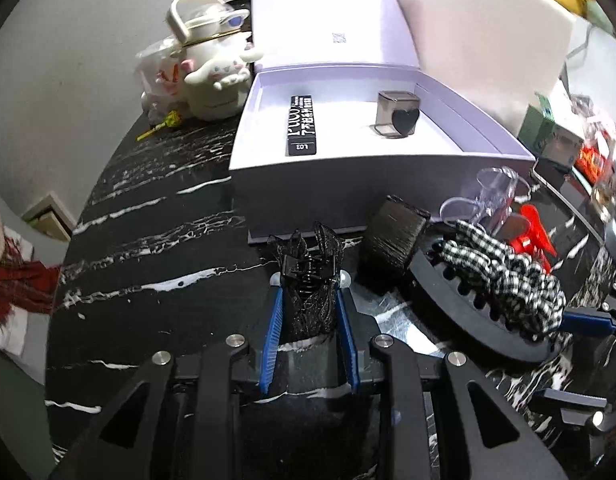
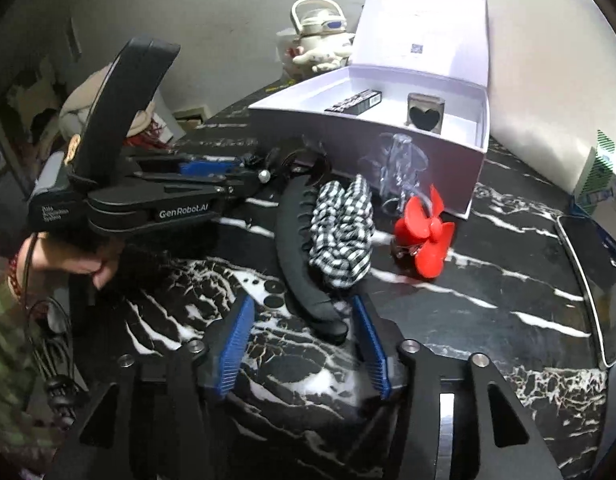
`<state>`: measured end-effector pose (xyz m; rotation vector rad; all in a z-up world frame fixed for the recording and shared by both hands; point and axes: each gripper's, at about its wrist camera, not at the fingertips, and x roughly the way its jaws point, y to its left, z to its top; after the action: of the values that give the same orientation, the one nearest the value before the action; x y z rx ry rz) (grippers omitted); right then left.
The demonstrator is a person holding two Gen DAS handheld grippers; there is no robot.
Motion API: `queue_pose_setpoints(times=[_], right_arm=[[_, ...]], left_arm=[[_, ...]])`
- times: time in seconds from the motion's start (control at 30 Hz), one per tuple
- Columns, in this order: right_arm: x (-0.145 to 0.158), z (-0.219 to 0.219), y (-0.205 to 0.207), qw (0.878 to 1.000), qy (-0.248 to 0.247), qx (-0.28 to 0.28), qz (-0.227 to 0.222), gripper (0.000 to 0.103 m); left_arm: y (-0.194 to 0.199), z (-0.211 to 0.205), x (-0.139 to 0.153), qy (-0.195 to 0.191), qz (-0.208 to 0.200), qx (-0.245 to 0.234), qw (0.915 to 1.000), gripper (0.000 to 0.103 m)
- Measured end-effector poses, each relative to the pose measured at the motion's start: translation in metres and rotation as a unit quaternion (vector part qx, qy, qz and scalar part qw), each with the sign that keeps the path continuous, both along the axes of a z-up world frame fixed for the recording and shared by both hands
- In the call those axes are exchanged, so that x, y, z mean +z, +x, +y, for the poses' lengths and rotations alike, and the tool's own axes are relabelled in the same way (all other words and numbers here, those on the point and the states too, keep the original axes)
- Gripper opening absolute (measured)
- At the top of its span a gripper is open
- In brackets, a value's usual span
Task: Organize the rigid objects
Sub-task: 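Grasp the gingham scrunchie with the right tool while the left tool holds the clip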
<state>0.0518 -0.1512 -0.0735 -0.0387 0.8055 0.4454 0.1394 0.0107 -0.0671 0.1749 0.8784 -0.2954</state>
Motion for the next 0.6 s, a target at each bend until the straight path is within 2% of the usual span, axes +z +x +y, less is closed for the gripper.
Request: queue_pose_setpoints(times=[0.13,0.27,0.37,0.43,0.47,0.5,0.6], right_arm=[[0.005,-0.01,0.01,1.0,0.018,-0.017,0.001,0.06],[0.002,-0.015,0.031,0.998,0.055,-0.018,0.032,0.06],[0.001,-0.013,0.04,0.998,0.055,-0.017,0.035,0.059],[-0.001,-0.012,0.045,0.998,0.054,-0.02,0.035,0.054],[-0.001,-0.012,0.048,0.997,0.058,-0.021,0.036,0.046],[-0.002,-0.012,0.051,0.997,0.059,-0.022,0.038,0.032],[-0.002,-0.012,0.05,0.997,0.062,-0.024,0.029,0.024]], left_arm=[[0.004,0.003,-0.001,-0.014,0.009,0.003,0.9999,0.027],[0.003,0.003,-0.001,-0.017,0.01,0.0,0.9998,0.027],[0.002,0.003,-0.002,-0.02,0.011,-0.004,0.9997,0.026],[0.002,0.004,-0.002,-0.022,0.012,-0.006,0.9997,0.026],[0.001,0.004,-0.002,-0.024,0.012,-0.008,0.9996,0.026],[0.0,0.004,-0.002,-0.025,0.012,-0.009,0.9996,0.026],[-0.004,0.004,-0.001,-0.029,0.013,-0.012,0.9994,0.025]])
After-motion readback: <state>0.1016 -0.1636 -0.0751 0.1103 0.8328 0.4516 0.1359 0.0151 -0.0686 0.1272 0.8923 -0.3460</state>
